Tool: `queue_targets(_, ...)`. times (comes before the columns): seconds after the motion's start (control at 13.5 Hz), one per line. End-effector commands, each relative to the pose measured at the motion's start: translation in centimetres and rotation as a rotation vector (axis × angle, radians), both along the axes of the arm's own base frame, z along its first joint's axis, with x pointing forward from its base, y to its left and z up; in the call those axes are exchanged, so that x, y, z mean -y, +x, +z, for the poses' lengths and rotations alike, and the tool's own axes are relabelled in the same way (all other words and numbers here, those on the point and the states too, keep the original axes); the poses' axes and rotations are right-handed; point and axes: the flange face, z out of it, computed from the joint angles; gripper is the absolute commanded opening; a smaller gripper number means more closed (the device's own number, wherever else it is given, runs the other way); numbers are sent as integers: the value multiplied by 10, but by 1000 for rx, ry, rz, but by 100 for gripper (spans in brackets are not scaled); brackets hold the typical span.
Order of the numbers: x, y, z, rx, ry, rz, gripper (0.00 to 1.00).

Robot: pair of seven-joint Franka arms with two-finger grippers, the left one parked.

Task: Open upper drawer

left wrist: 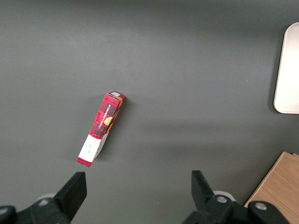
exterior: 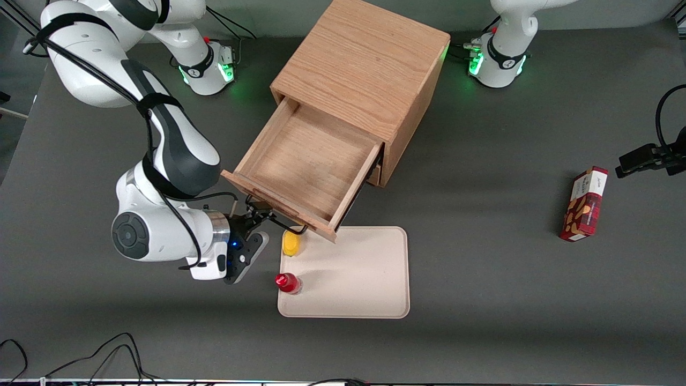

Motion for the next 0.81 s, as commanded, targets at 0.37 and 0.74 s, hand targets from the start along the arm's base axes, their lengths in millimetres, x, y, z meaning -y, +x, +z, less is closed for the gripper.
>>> queue_targets(0.37,13,-23,148,181,-70,29,100)
queue_targets(0.74,71,-109,291,223,-353,-325,100)
